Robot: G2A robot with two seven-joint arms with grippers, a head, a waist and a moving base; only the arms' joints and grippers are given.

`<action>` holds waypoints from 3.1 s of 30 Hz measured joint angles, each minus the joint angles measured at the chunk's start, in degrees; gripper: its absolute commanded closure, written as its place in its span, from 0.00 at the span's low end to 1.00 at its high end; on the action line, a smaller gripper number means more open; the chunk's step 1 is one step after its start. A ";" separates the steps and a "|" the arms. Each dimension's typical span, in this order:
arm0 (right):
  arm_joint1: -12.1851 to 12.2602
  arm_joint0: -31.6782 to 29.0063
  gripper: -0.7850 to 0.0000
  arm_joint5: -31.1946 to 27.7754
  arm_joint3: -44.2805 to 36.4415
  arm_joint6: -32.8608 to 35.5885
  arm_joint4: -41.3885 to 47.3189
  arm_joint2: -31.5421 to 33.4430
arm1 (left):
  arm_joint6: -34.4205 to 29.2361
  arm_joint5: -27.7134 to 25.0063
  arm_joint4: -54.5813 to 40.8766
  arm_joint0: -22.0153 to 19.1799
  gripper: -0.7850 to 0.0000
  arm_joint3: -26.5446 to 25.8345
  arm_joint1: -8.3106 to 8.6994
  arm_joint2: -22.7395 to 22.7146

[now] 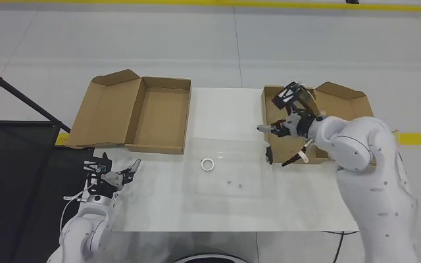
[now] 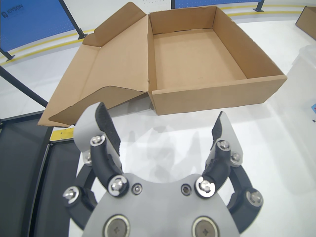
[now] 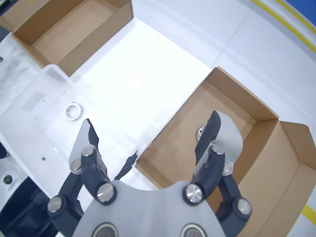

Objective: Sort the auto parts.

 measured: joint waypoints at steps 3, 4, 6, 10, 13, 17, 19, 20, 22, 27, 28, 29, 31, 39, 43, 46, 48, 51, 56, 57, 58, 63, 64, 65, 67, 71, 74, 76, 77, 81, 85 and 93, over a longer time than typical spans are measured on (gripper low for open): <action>0.23 -0.76 0.00 -2.37 -3.05 4.90 3.78 -1.60 | 0.00 0.00 0.00 0.00 0.00 0.00 0.00 0.00; 0.27 -0.82 0.00 -3.11 -3.54 6.16 5.07 -2.20 | 0.00 0.00 0.00 0.00 0.00 0.00 0.00 0.00; 0.38 -0.84 0.00 -4.30 -4.10 8.08 7.54 -3.26 | 0.00 0.00 0.00 0.00 0.00 0.00 0.00 0.00; 0.55 -0.97 0.00 -5.24 -4.39 8.66 9.99 -3.62 | 0.00 0.00 0.00 0.00 0.00 0.00 0.00 0.00; 0.55 -0.97 0.00 -5.21 -4.39 8.61 9.87 -3.59 | 0.00 0.00 0.00 0.00 0.00 0.00 0.00 0.00; 0.54 -0.97 0.00 -5.20 -4.38 8.61 9.86 -3.59 | 0.00 0.00 0.00 0.00 0.00 0.00 0.00 0.00; 0.54 -0.97 0.00 -5.20 -4.38 8.61 9.86 -3.59 | 0.00 0.00 0.00 0.00 0.00 0.00 0.00 0.00; 0.54 -0.97 0.00 -5.20 -4.38 8.61 9.86 -3.59 | 0.00 0.00 0.00 0.00 0.00 0.00 0.00 0.00; 0.54 -0.97 0.00 -5.20 -4.38 8.61 9.86 -3.59 | 0.00 0.00 0.00 0.00 0.00 0.00 0.00 0.00; 0.60 -1.58 0.00 -3.89 -6.77 8.41 6.87 -5.67 | 0.00 0.00 0.00 0.00 0.00 0.00 0.00 0.00; 0.60 -1.50 0.00 -3.19 -7.46 8.96 6.38 -6.29 | 0.00 0.00 0.00 0.00 0.00 0.00 0.00 0.00; 0.60 -1.36 0.00 -2.53 -8.19 9.63 6.10 -6.92 | 0.00 0.00 0.00 0.00 0.00 0.00 0.00 0.00; 0.54 -0.81 0.00 -0.93 -9.75 11.82 5.68 -8.65 | 0.00 0.00 0.00 0.00 0.00 0.00 0.00 0.00; -0.57 4.42 0.24 5.39 -10.62 19.96 3.73 -18.33 | 0.00 0.00 0.00 0.00 0.00 0.00 0.00 0.00; -1.53 7.51 0.55 8.15 -6.97 20.75 2.77 -22.83 | 0.00 0.00 0.00 0.00 0.00 0.00 0.00 0.00; -2.33 9.61 0.61 9.45 -3.93 21.98 1.80 -26.45 | 0.00 0.00 0.00 0.00 0.00 0.00 0.00 0.00; -2.89 10.93 0.60 9.58 -1.68 22.34 1.30 -29.35 | 0.00 0.00 0.00 0.00 0.00 0.00 0.00 0.00; -3.59 13.08 0.58 10.21 2.41 22.30 0.95 -33.47 | 0.00 0.00 0.00 0.00 0.00 0.00 0.00 0.00; -4.64 16.10 0.58 10.85 7.89 22.29 3.29 -38.12 | 0.00 0.00 0.00 0.00 0.00 0.00 0.00 0.00; -4.85 16.67 0.58 10.79 9.15 22.29 3.99 -38.84 | 0.00 0.00 0.00 0.00 0.00 0.00 0.00 0.00; -4.99 17.05 0.59 10.64 10.00 22.29 4.48 -39.34 | 0.00 0.00 0.00 0.00 0.00 0.00 0.00 0.00; -5.63 18.73 0.59 9.49 12.91 22.29 6.35 -42.40 | 0.00 0.00 0.00 0.00 0.00 0.00 0.00 0.00; -5.73 19.01 0.59 9.39 13.27 22.29 6.53 -43.02 | 0.00 0.00 0.00 0.00 0.00 0.00 0.00 0.00; -5.84 19.30 0.59 9.34 13.67 22.29 6.71 -43.64 | 0.00 0.00 0.00 0.00 0.00 0.00 0.00 0.00; -6.14 20.04 0.59 9.35 14.64 22.29 7.25 -44.96 | 0.00 0.00 0.00 0.00 0.00 0.00 0.00 0.00; -6.83 21.25 0.59 9.69 16.33 22.29 8.18 -46.88 | 0.00 0.00 0.00 0.00 0.00 0.00 0.00 0.00; -7.45 22.13 0.58 9.61 17.89 22.29 8.92 -48.19 | 0.00 0.00 0.00 0.00 0.00 0.00 0.00 0.00; -7.96 22.78 0.59 9.31 19.12 22.29 9.46 -49.21 | 0.00 0.00 0.00 0.00 0.00 0.00 0.00 0.00; -8.20 23.05 0.60 9.25 19.65 22.29 9.69 -49.60 | 0.00 0.00 0.00 0.00 0.00 0.00 0.00 0.00; -9.42 23.99 0.61 9.74 22.12 22.27 10.39 -51.07 | 0.00 0.00 0.00 0.00 0.00 0.00 0.00 0.00; -10.57 24.46 0.62 9.73 24.52 21.58 10.76 -51.98 | 0.00 0.00 0.00 0.00 0.00 0.00 0.00 0.00; -12.37 25.10 0.74 9.63 27.79 21.25 11.07 -53.08 | 0.00 0.00 0.00 0.00 0.00 0.00 0.00 0.00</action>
